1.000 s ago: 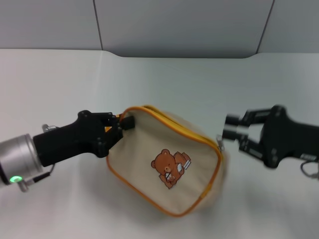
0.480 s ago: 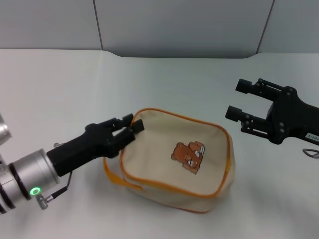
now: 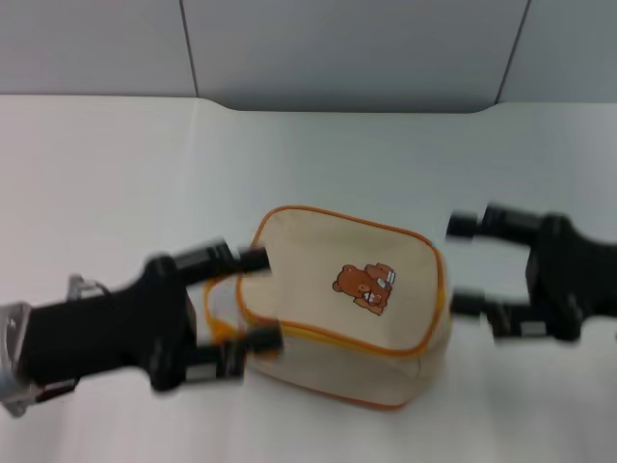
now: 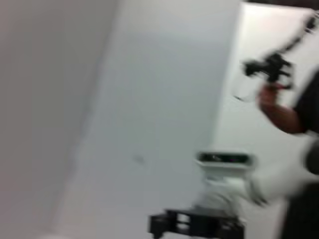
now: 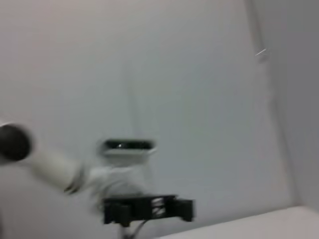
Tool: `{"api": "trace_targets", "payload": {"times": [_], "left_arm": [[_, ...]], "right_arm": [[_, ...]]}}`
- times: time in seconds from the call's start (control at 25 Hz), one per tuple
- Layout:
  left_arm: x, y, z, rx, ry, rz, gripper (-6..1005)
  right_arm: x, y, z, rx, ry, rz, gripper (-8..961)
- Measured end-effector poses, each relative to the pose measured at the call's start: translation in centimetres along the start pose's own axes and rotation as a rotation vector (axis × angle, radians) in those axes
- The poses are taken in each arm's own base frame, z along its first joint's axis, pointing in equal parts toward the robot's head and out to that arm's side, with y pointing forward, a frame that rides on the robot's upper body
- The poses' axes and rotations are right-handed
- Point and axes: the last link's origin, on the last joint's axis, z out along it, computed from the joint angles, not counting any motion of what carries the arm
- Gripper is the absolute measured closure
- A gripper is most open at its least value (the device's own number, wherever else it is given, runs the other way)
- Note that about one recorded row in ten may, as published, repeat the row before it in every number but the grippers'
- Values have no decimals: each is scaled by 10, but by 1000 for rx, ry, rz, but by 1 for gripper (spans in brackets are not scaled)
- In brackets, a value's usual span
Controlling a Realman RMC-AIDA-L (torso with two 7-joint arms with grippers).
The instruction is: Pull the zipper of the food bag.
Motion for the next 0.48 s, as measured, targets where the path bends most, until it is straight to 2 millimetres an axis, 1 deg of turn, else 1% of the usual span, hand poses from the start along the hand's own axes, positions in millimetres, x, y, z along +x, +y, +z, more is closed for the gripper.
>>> {"api": "trace_targets", "payload": {"times": [0.04, 0.12, 0.32, 0.48], "left_arm": [[0, 1, 0, -28, -23, -6, 240], [-1, 2, 0, -65, -74, -31, 229], [-6, 2, -6, -44, -108, -38, 202], [-8, 2, -9, -39, -129, -43, 181]], "right_arm": [[0, 3, 1, -40, 22, 5, 122], [6, 9, 7, -123, 87, 18, 115], [13, 11, 15, -138, 121, 22, 115], [14, 11, 14, -129, 114, 16, 115]]}}
